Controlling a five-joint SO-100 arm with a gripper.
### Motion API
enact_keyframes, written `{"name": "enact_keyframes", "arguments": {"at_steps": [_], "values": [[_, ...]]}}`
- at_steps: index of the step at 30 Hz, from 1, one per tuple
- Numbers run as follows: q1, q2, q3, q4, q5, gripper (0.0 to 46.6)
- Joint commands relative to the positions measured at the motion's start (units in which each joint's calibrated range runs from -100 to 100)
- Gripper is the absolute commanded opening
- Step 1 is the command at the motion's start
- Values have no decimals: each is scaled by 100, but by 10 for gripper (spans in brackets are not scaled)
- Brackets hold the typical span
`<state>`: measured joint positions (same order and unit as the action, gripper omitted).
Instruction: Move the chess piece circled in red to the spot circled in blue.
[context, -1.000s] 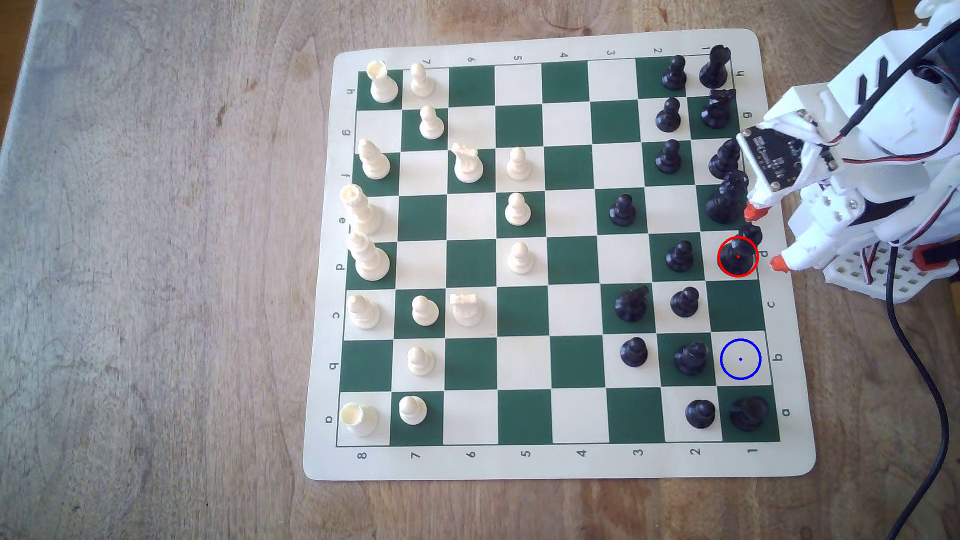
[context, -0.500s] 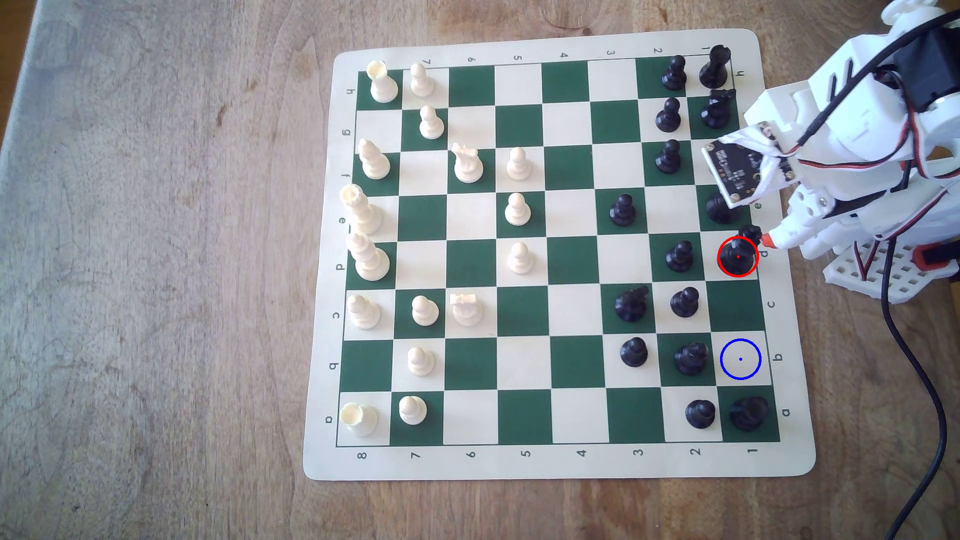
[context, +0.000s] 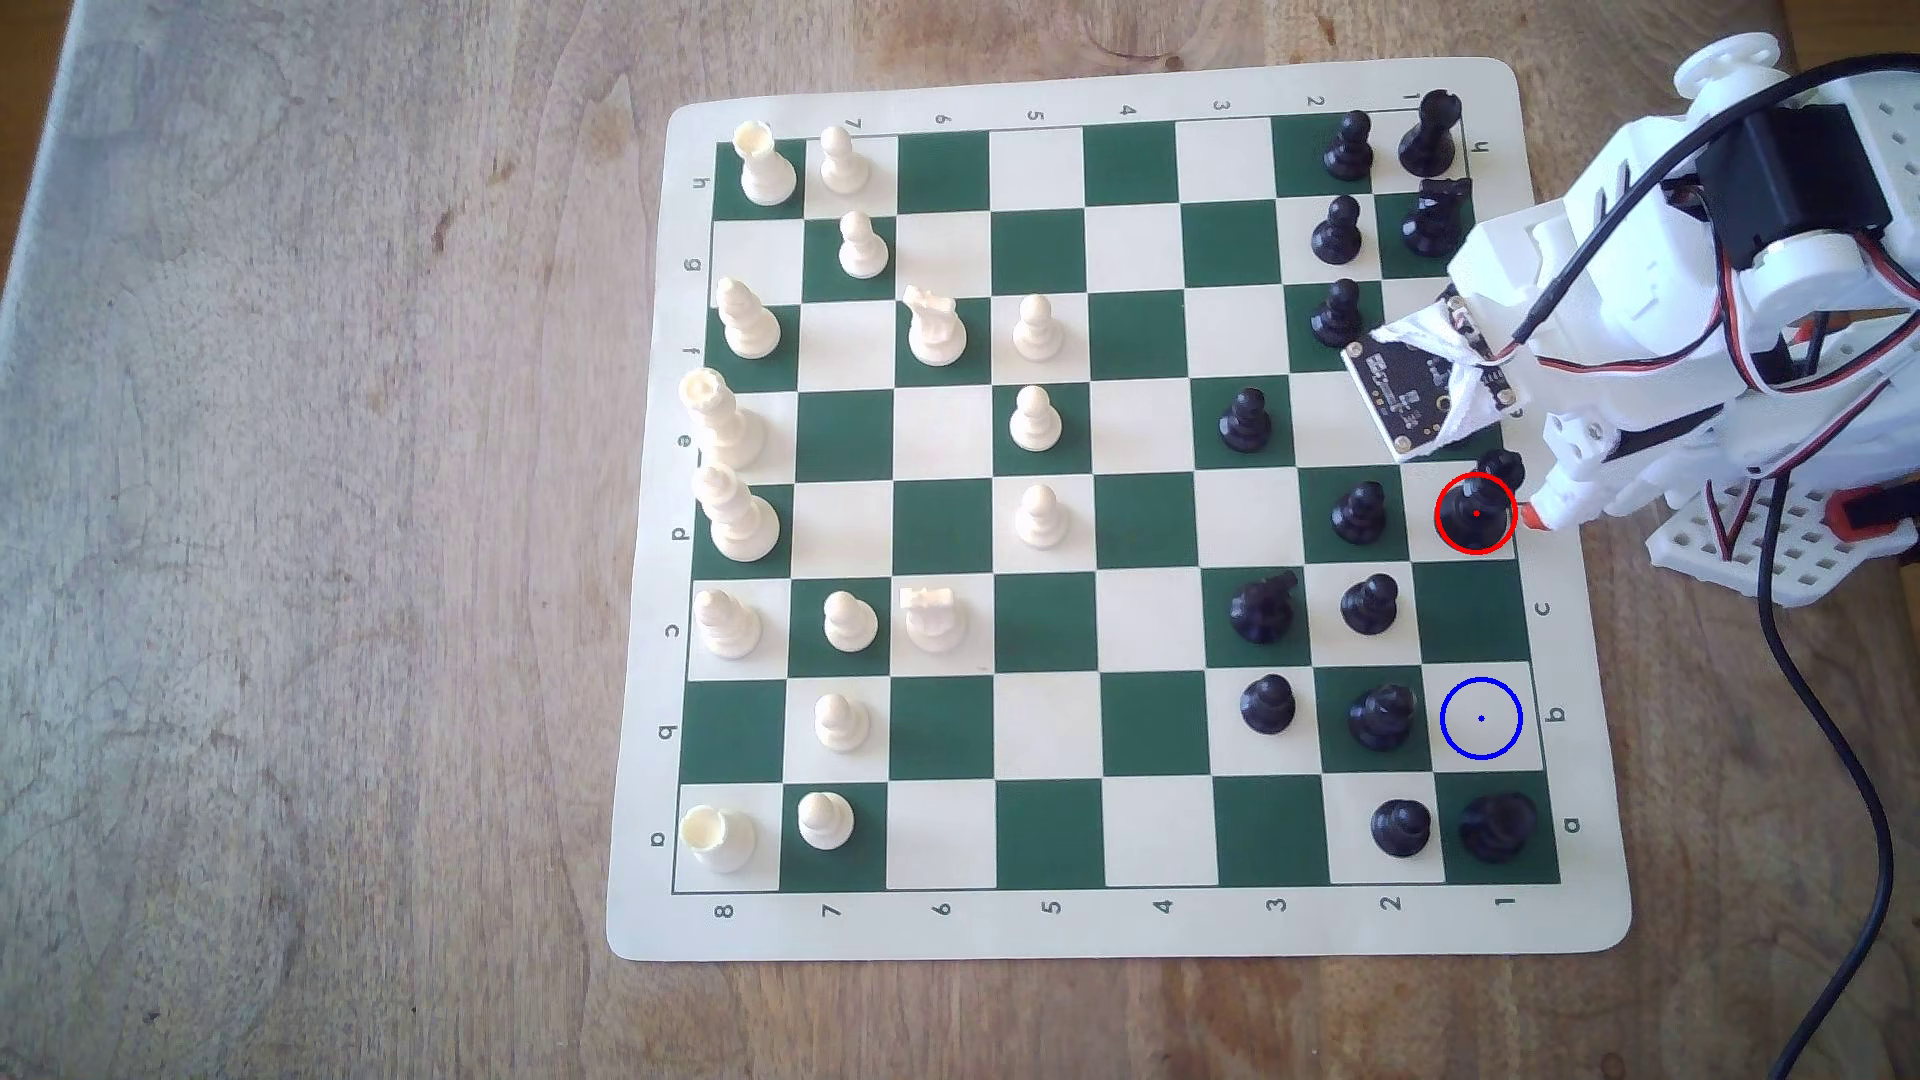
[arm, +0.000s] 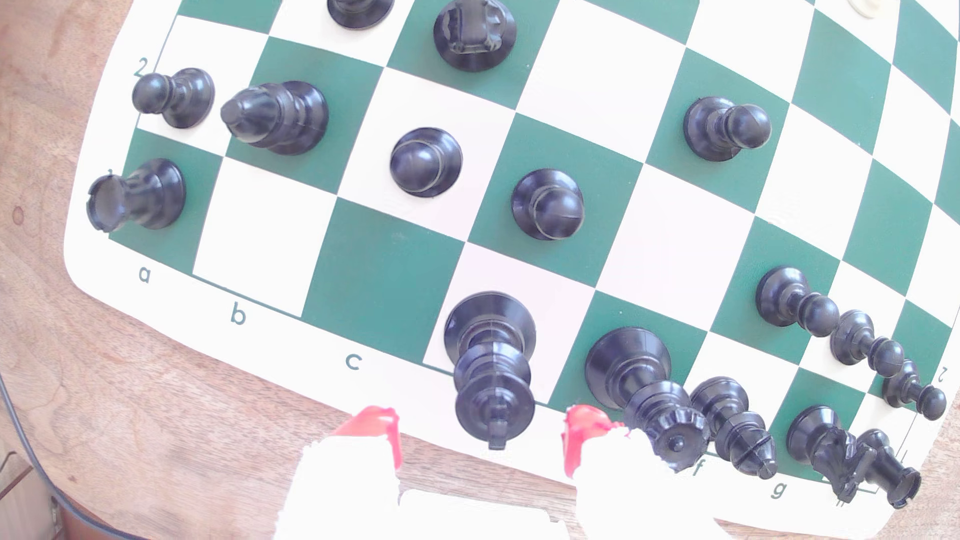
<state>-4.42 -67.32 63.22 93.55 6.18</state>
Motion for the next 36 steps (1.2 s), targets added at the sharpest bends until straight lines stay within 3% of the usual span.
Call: {"name": "enact_keyframes", "arguments": {"at_steps": [1, 27, 36], "values": [[40, 68, 170, -157, 34, 160], [-46, 128, 723, -559, -5, 106], [-148, 128, 596, -436, -59, 64]]}}
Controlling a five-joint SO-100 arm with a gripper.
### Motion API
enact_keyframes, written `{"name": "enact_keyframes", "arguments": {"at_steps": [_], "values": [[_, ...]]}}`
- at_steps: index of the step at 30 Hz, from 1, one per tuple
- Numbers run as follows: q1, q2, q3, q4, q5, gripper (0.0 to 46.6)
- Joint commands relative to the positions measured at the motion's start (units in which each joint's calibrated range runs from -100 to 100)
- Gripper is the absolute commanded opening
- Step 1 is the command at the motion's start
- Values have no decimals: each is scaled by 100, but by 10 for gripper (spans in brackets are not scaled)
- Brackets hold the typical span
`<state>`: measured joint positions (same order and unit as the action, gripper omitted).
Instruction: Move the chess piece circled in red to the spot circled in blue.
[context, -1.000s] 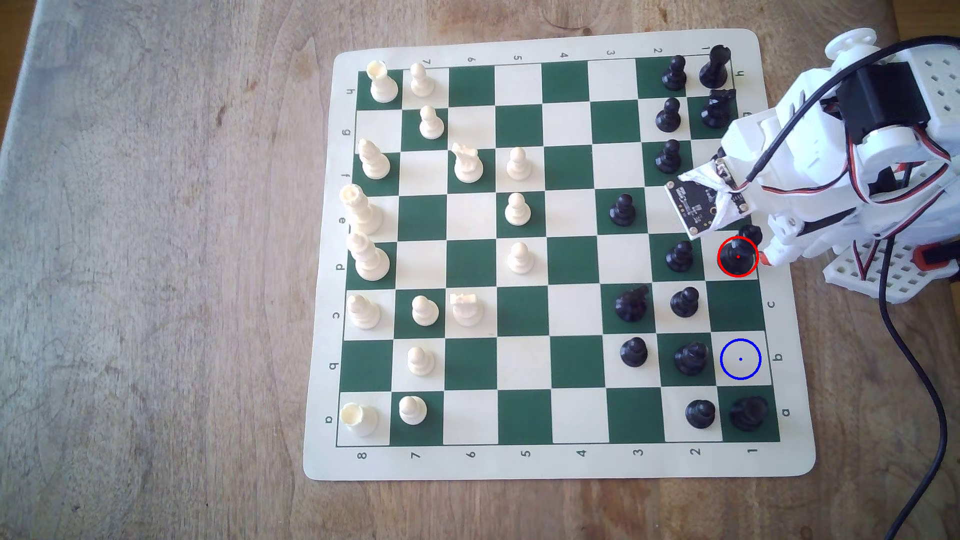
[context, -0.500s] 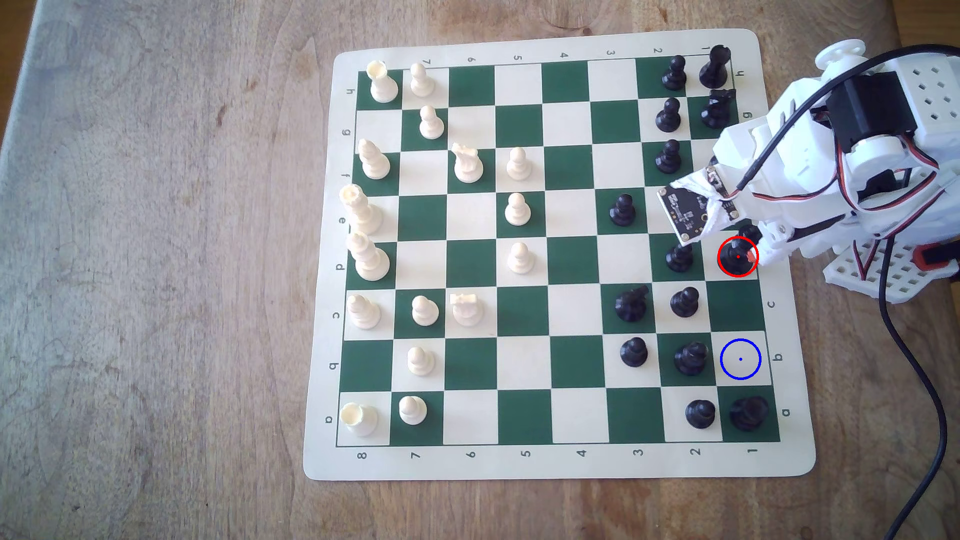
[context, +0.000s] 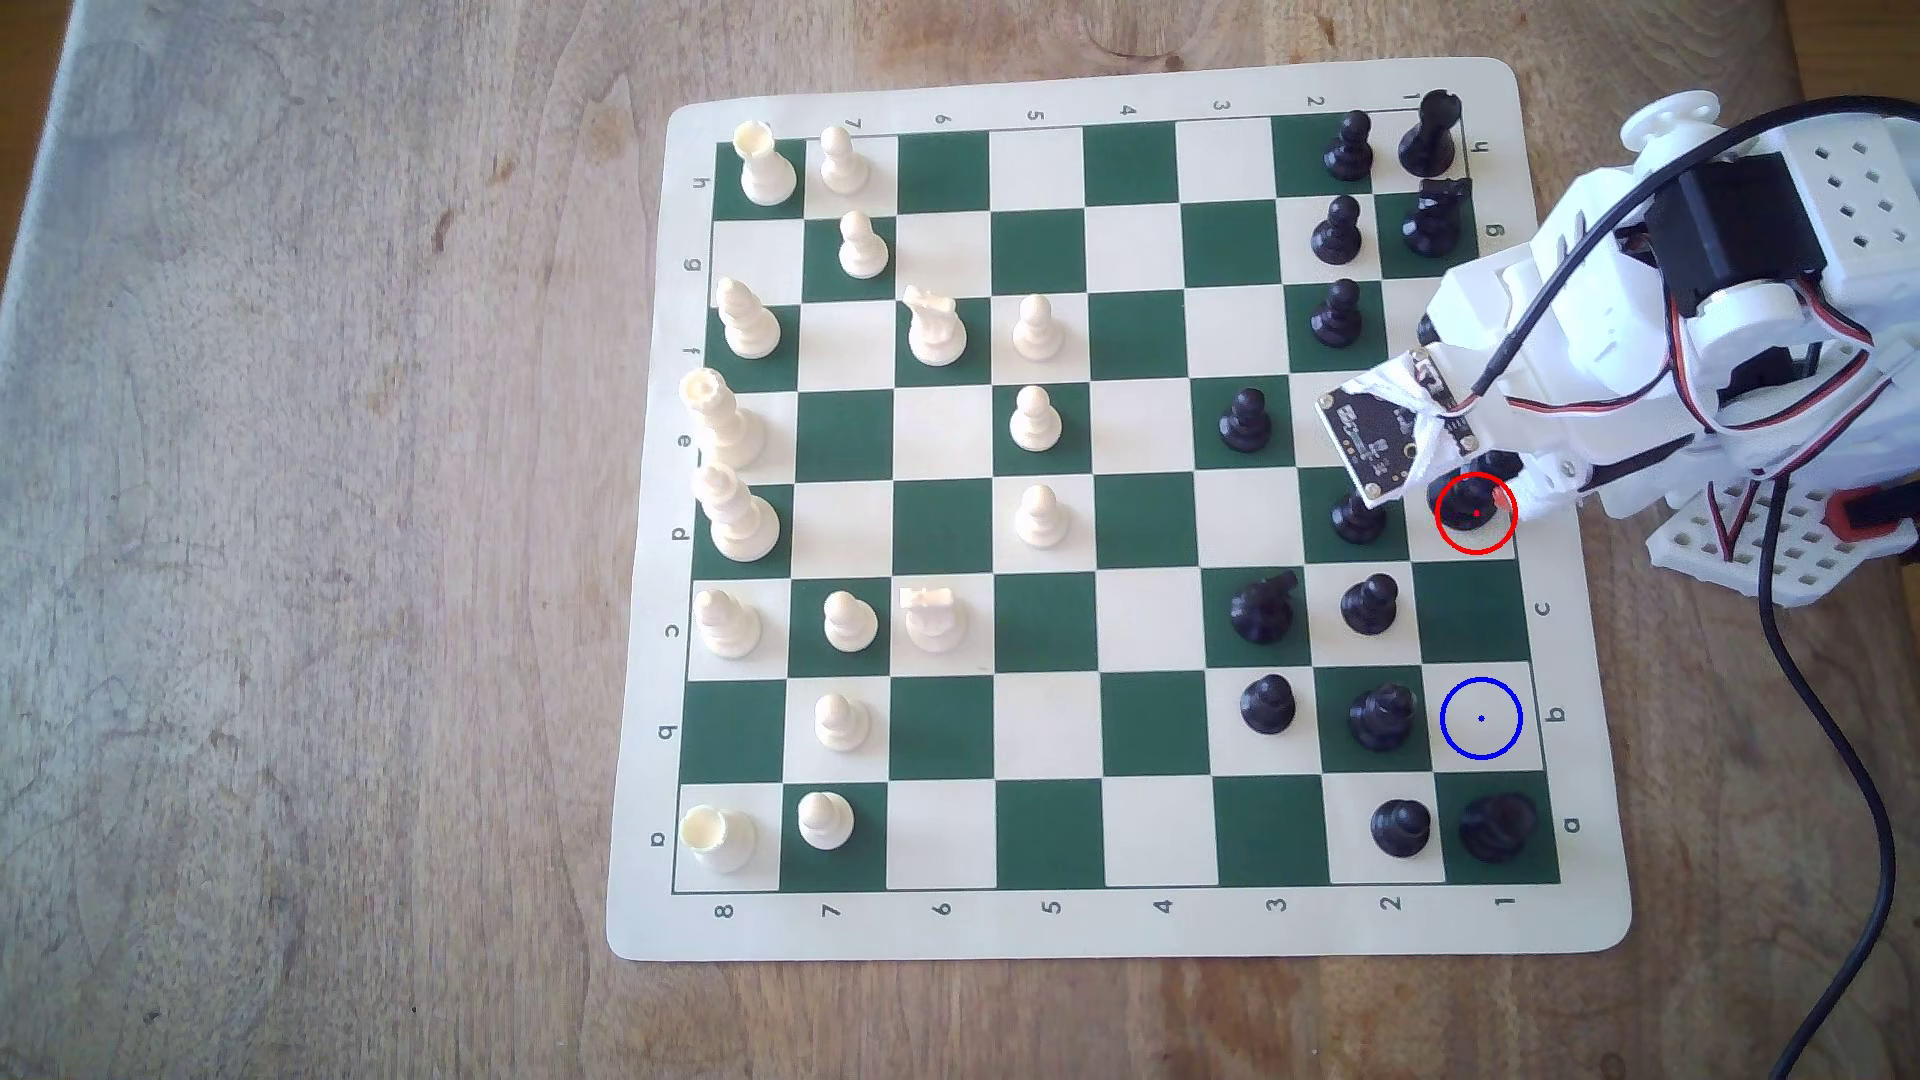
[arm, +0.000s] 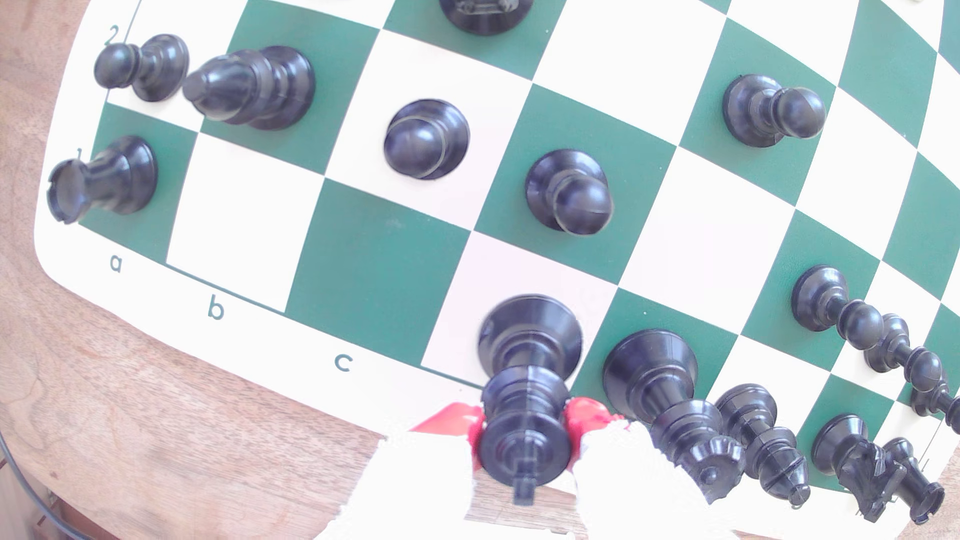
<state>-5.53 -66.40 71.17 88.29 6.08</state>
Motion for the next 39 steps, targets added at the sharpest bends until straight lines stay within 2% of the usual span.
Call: {"name": "enact_keyframes", "arguments": {"at_steps": [1, 4, 9, 13, 18, 22, 27, 31, 39], "values": [[-45, 78, -308, 148, -68, 50], [-84, 95, -553, 311, -103, 41], [-475, 282, -1333, 713, -361, 35], [-640, 503, -1841, 811, -474, 33], [-1219, 1037, -2239, 623, -772, 29], [-1547, 1199, -2239, 287, -913, 27], [-2282, 1538, -2131, -262, -1241, 27], [-2642, 1649, -2149, -598, -1431, 26], [-2924, 1784, -2004, -934, -1558, 26]]}}
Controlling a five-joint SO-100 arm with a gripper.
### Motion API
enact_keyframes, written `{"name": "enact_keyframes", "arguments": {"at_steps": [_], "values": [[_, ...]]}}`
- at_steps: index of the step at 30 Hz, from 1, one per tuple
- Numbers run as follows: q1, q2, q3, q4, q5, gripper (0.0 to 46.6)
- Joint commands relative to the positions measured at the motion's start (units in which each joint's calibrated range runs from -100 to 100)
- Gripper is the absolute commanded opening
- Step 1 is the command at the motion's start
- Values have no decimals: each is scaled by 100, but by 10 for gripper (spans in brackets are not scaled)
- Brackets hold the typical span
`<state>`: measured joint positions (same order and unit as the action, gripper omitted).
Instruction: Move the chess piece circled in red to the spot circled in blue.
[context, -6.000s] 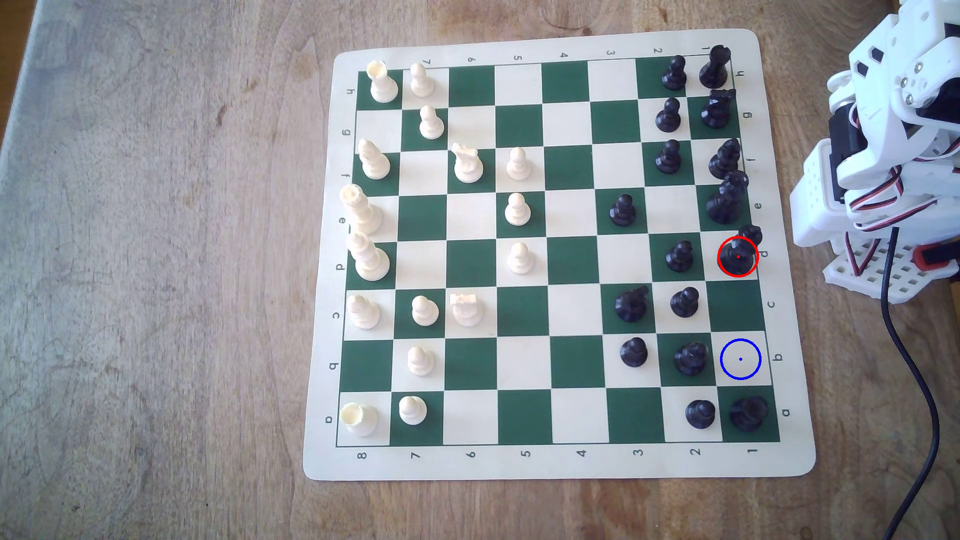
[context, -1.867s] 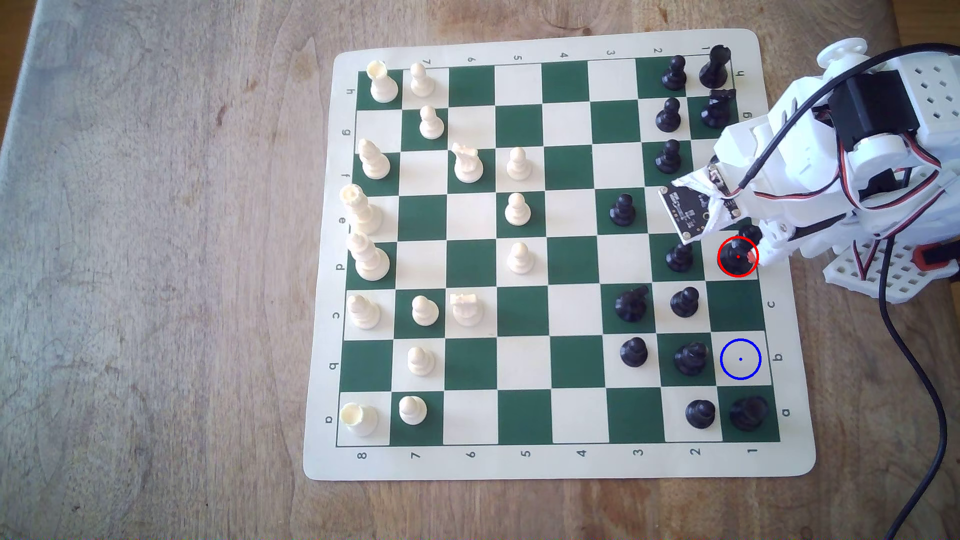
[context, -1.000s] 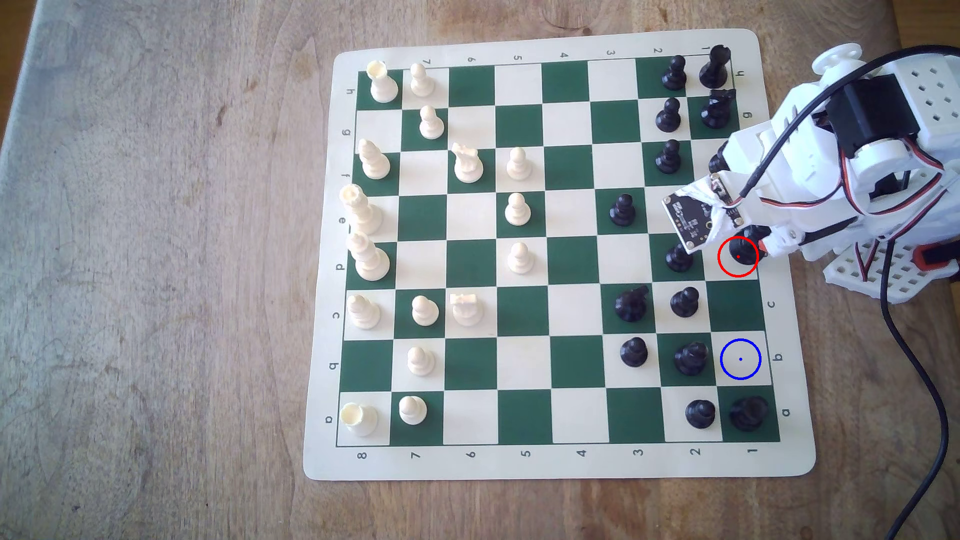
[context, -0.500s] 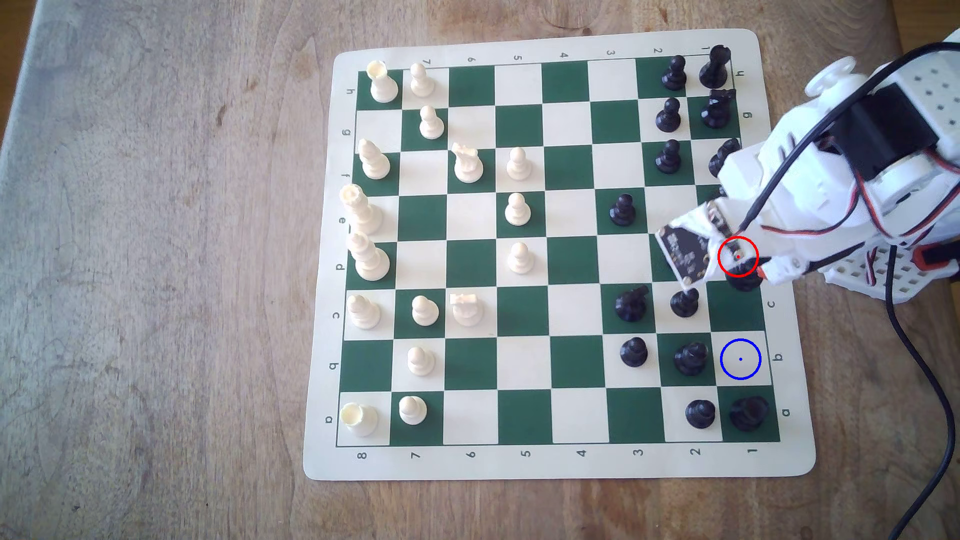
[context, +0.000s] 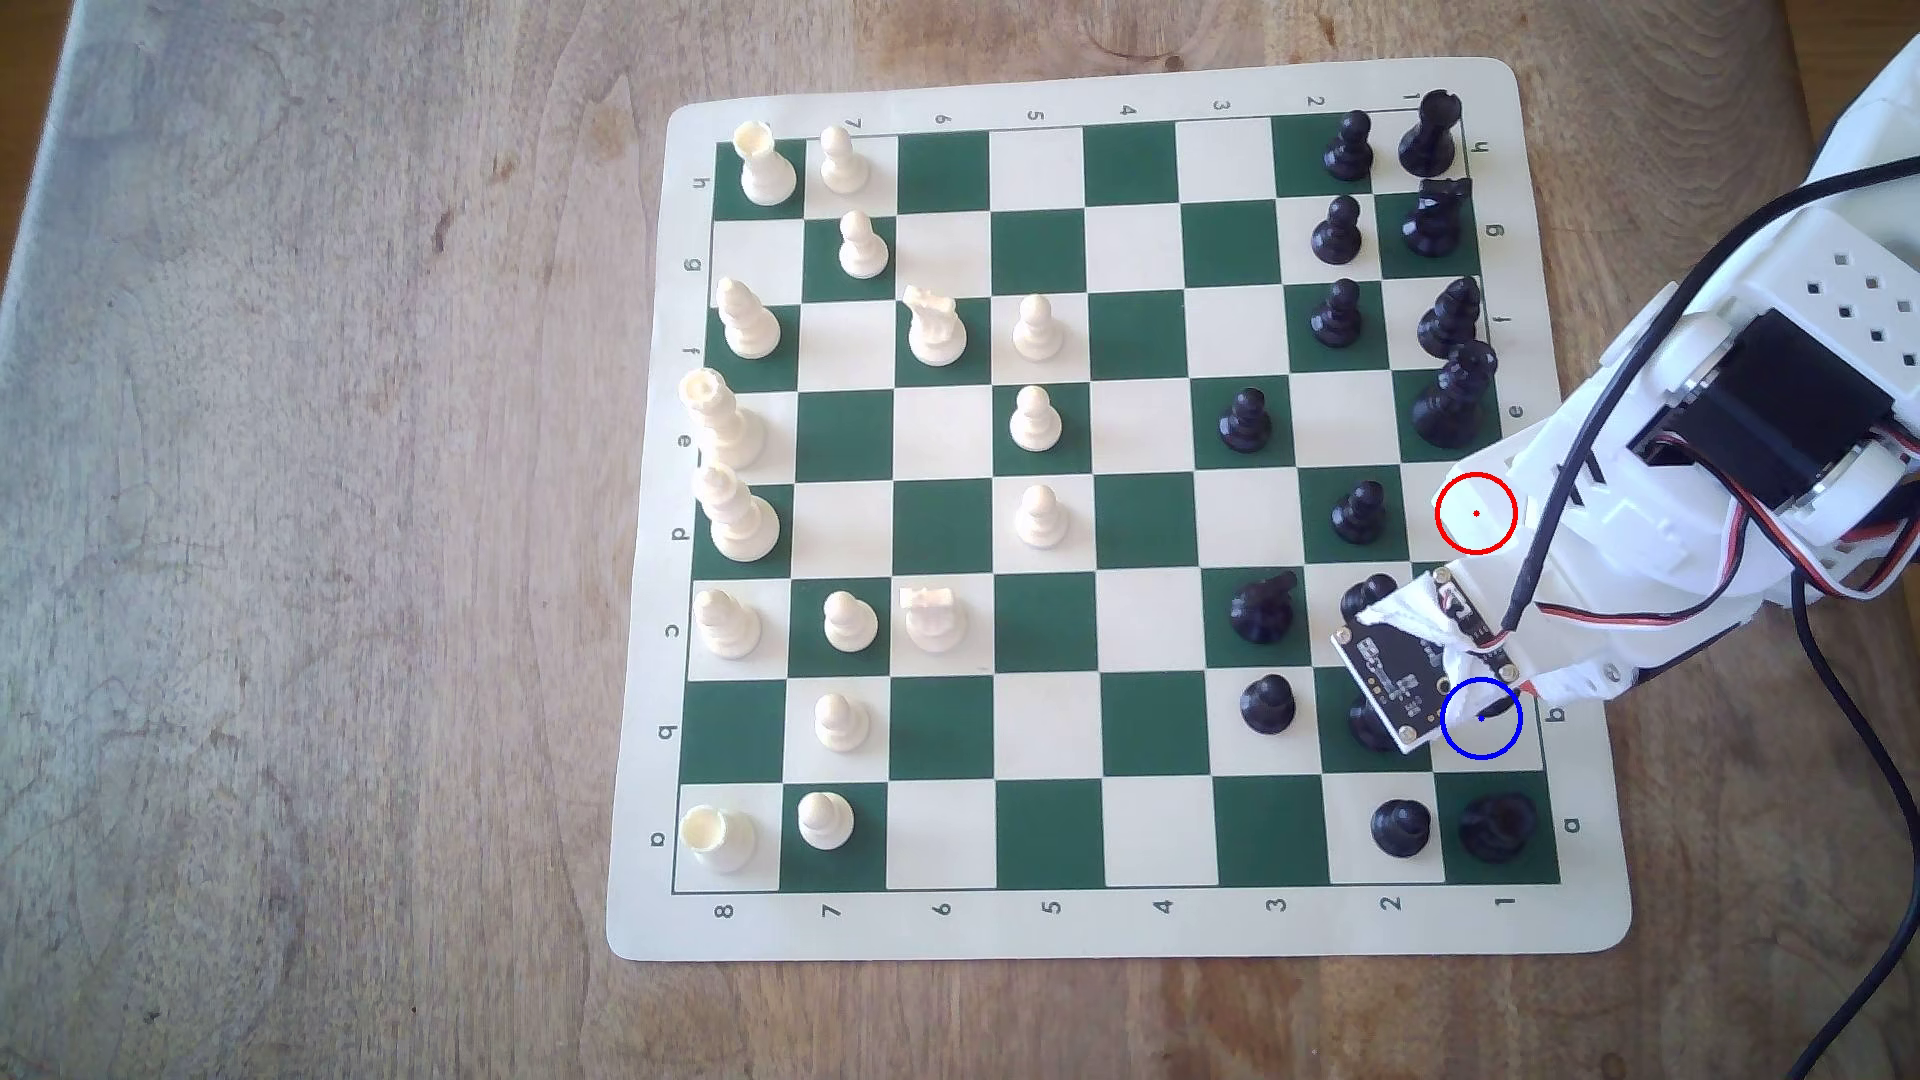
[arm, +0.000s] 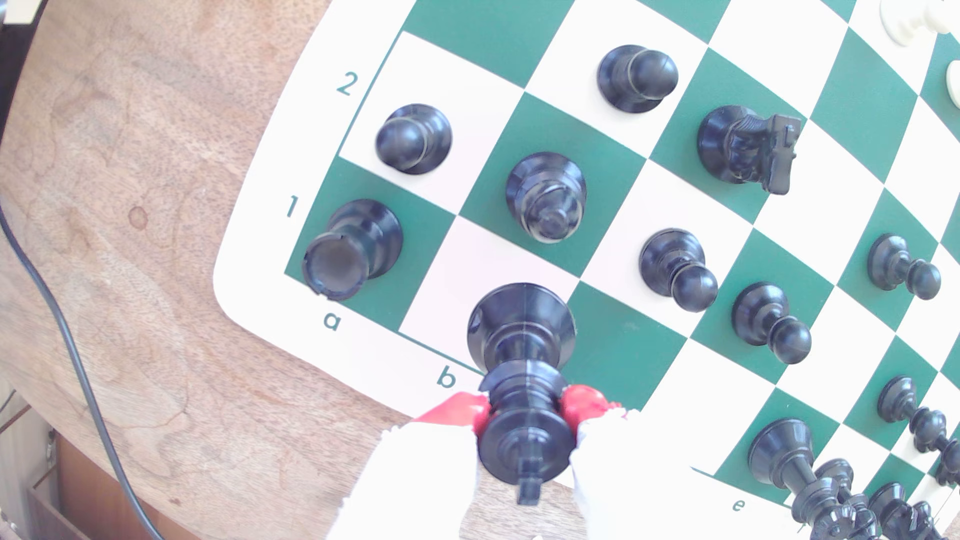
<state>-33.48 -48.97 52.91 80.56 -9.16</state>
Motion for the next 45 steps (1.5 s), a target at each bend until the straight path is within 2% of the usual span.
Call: {"name": "enact_keyframes", "arguments": {"at_steps": [1, 14, 45], "values": [[-183, 93, -106, -267, -49, 26], [-215, 177, 547, -627, -59, 26], [-473, 441, 665, -988, -127, 31]]}}
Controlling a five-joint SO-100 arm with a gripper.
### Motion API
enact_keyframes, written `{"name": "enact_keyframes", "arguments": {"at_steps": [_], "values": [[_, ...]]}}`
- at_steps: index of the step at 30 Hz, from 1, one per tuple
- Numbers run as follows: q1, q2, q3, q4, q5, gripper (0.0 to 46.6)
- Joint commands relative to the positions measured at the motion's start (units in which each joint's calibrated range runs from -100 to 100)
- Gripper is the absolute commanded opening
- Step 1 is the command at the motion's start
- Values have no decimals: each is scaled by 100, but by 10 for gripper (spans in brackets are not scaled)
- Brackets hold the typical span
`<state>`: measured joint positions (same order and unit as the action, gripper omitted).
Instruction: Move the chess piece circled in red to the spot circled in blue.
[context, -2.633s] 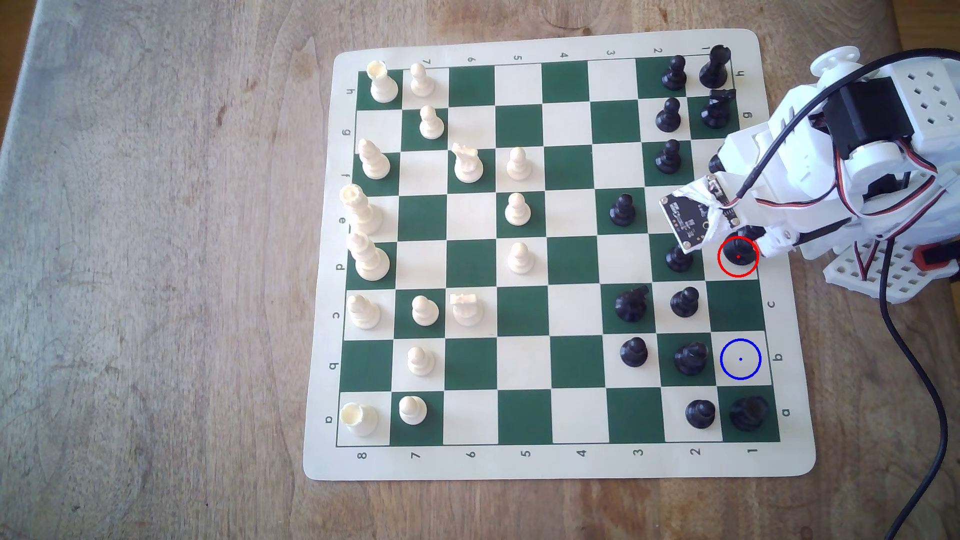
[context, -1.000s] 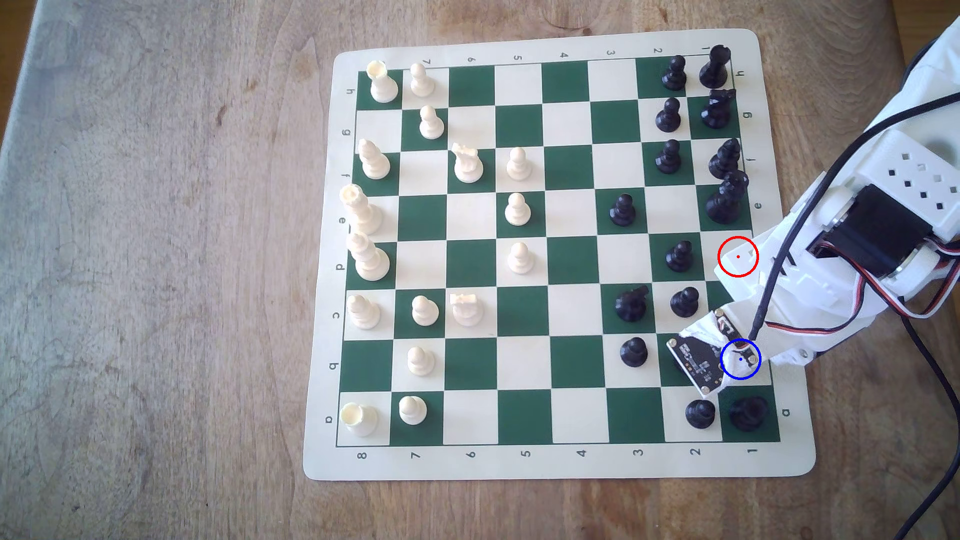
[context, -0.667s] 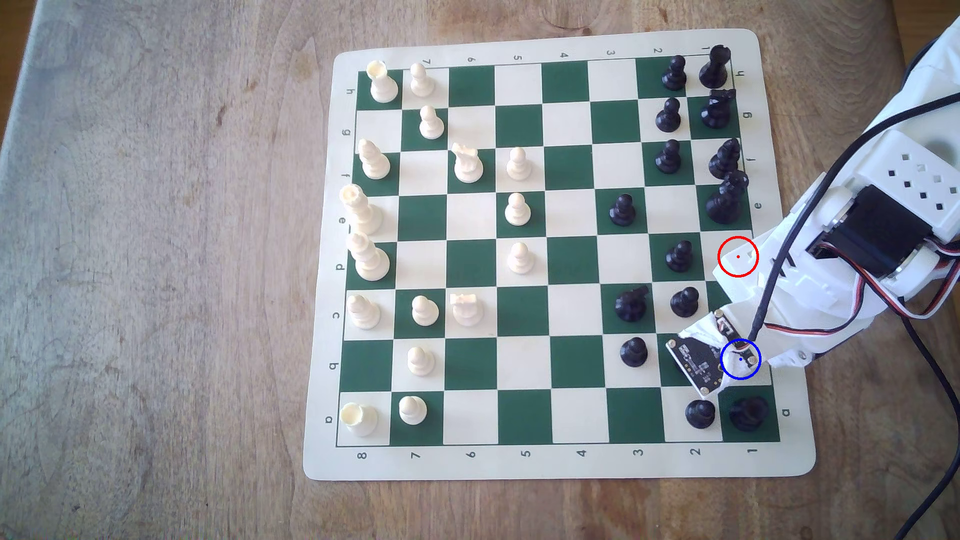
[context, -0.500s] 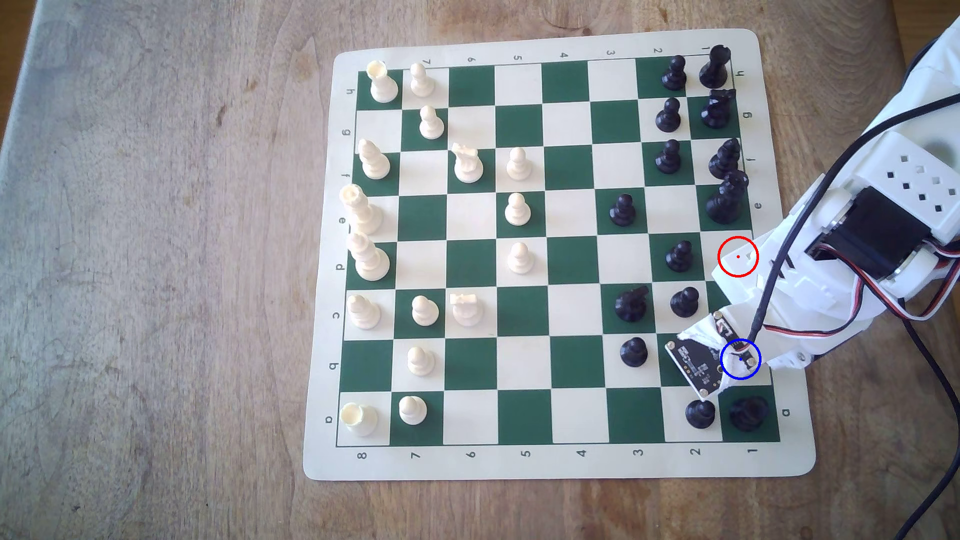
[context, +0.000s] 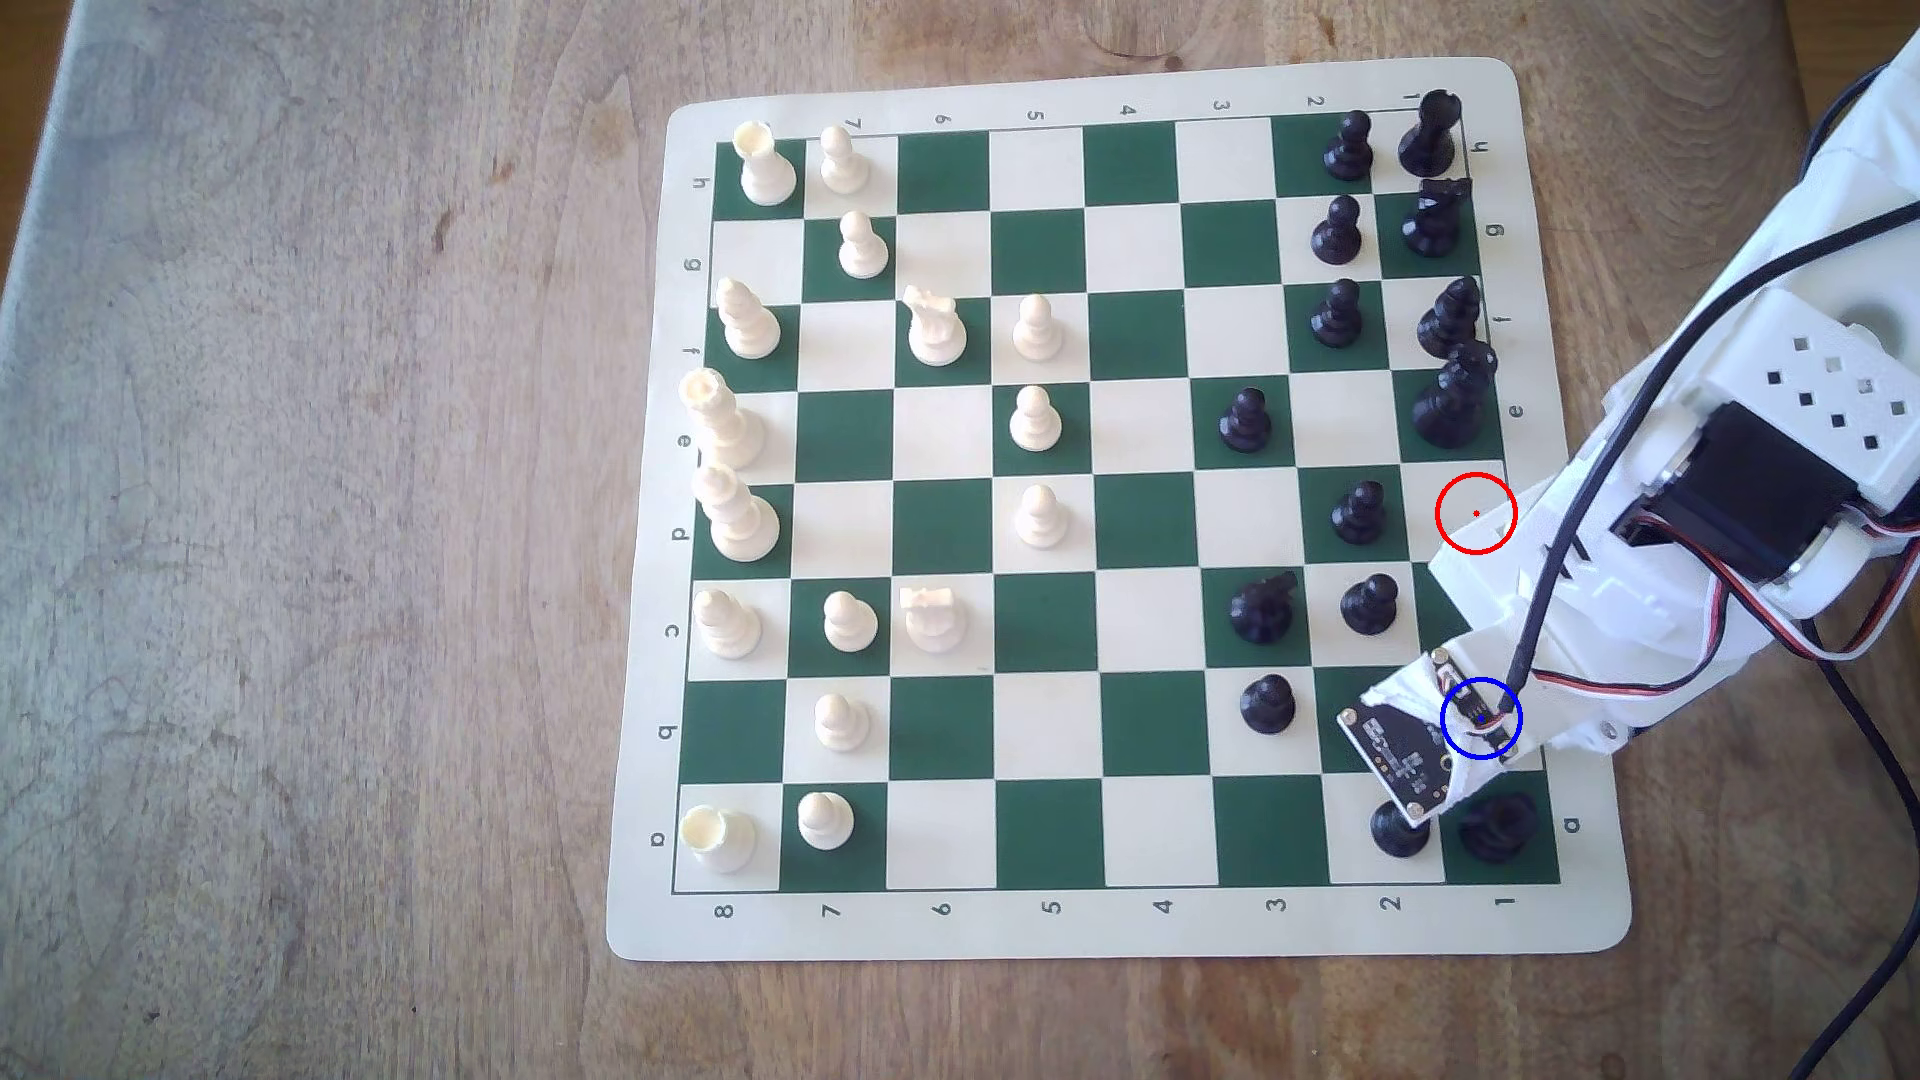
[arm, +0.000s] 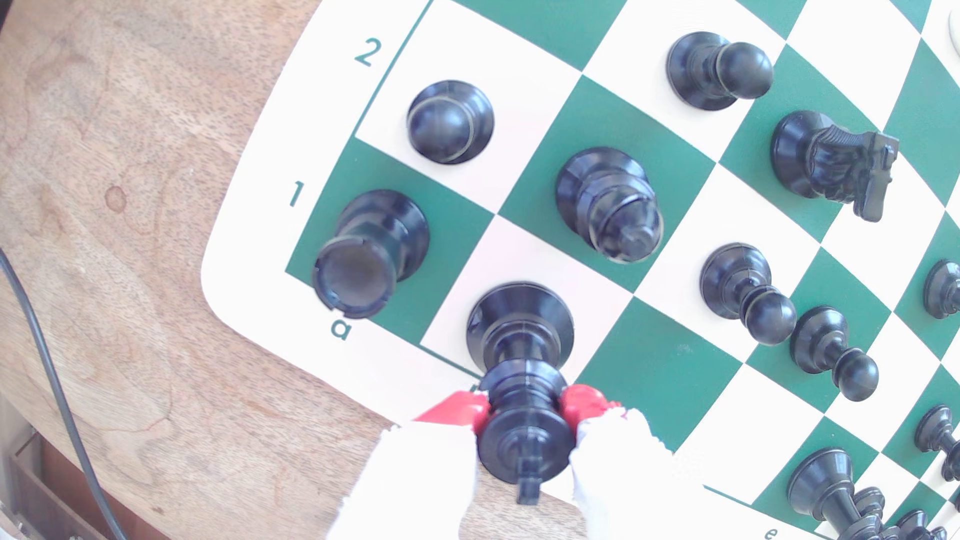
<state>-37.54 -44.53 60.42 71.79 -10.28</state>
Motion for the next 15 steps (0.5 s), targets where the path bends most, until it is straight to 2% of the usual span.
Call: {"name": "enact_keyframes", "arguments": {"at_steps": [1, 15], "values": [[-67, 5, -67, -128, -15, 31], [-67, 14, 96, -234, 5, 32]]}}
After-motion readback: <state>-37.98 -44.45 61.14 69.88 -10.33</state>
